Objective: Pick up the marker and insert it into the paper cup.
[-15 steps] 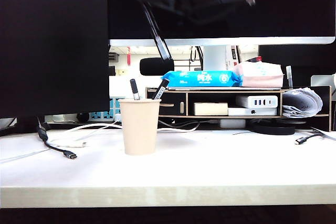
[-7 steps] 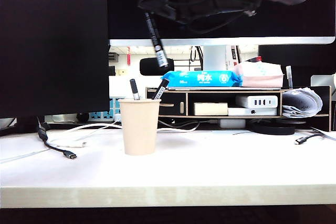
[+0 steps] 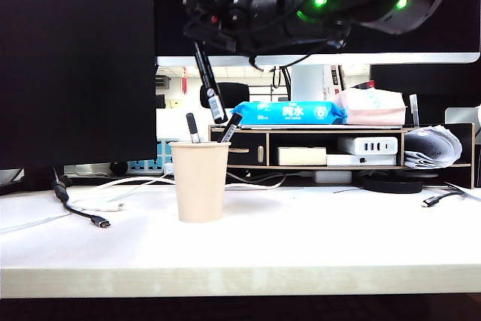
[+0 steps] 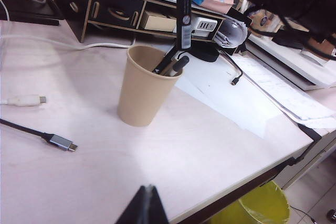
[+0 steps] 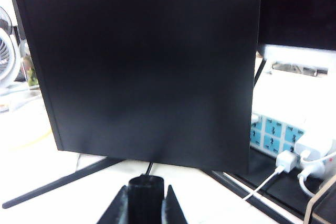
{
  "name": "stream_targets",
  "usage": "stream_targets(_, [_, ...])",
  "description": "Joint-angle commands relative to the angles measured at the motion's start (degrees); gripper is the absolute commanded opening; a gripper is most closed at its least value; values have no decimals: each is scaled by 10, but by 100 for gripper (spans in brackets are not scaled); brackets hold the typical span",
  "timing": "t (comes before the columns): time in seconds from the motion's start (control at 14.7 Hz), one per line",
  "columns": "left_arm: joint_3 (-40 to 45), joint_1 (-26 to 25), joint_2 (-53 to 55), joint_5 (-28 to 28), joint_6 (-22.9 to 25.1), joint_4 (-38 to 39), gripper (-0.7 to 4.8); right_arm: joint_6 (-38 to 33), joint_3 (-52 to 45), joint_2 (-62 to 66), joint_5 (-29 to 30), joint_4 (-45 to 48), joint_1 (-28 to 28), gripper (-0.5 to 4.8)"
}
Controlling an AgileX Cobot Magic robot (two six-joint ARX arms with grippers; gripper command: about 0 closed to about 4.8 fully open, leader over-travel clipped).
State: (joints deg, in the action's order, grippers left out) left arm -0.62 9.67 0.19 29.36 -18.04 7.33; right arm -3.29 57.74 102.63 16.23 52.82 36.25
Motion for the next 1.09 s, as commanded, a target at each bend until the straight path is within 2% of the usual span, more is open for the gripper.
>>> stream_targets(0.07, [1,-1,0,2,1,7,-5,-2,3,0,-3,13,1,-1])
stream_targets(1.09, [1,-1,0,2,1,7,-5,2,31,73,-26,35,22,-1])
